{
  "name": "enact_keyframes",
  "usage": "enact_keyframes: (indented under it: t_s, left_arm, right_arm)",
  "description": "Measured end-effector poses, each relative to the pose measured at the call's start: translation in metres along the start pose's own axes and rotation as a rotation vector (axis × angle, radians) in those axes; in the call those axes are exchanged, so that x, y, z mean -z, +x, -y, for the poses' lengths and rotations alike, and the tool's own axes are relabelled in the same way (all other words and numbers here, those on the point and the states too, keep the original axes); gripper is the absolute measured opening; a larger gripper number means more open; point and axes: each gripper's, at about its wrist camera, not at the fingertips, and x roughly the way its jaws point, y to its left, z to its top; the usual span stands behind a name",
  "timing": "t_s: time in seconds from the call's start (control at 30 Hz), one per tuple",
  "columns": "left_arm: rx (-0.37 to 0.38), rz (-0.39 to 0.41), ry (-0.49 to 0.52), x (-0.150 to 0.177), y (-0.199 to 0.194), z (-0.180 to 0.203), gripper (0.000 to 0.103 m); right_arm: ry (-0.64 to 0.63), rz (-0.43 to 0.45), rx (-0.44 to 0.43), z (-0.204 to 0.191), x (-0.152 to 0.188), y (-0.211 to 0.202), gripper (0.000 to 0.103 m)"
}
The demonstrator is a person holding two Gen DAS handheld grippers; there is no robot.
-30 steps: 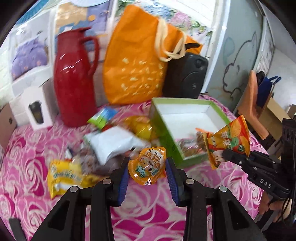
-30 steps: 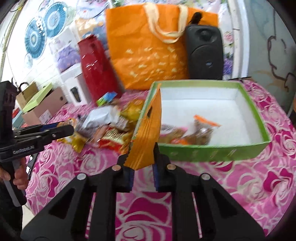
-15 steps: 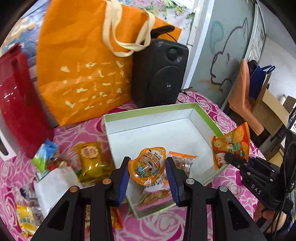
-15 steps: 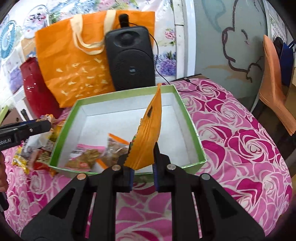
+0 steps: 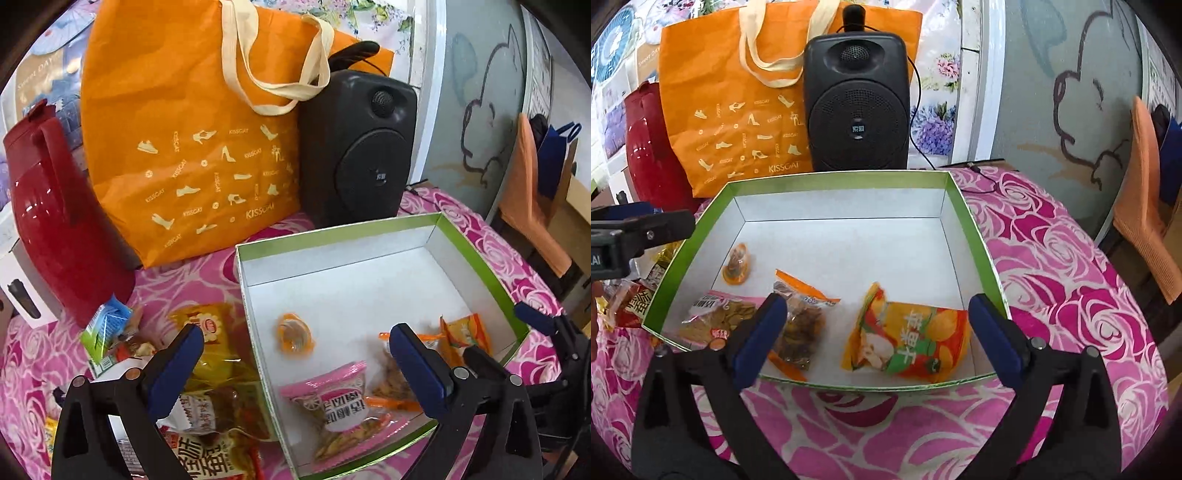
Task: Organize snacks
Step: 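Lower both snacks into the green box and open both tools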
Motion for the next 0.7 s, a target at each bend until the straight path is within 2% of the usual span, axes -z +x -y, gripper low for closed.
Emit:
enact_keyframes:
  t_s: [0.3, 0.63, 0.7]
  left_arm:
    - [-0.002, 0.005, -0.026, 0.006, -0.011, -0.01, 0.102]
    - [-0.021, 0.077, -0.053, 0.017, -0.066, -0.025, 0.102]
    - [-0.048, 0.096, -0.071, 0.024, -0.082, -0.035, 0.102]
  right_arm:
    - [-0.023, -0.02, -0.006, -0.013, -0.001, -0.009, 0.102]
    - [-0.097, 0.029, -0.035, -0.048, -0.008, -0.046, 0.102]
    - [-0.094, 0.031, -0.072, -0.057, -0.008, -0.056, 0.102]
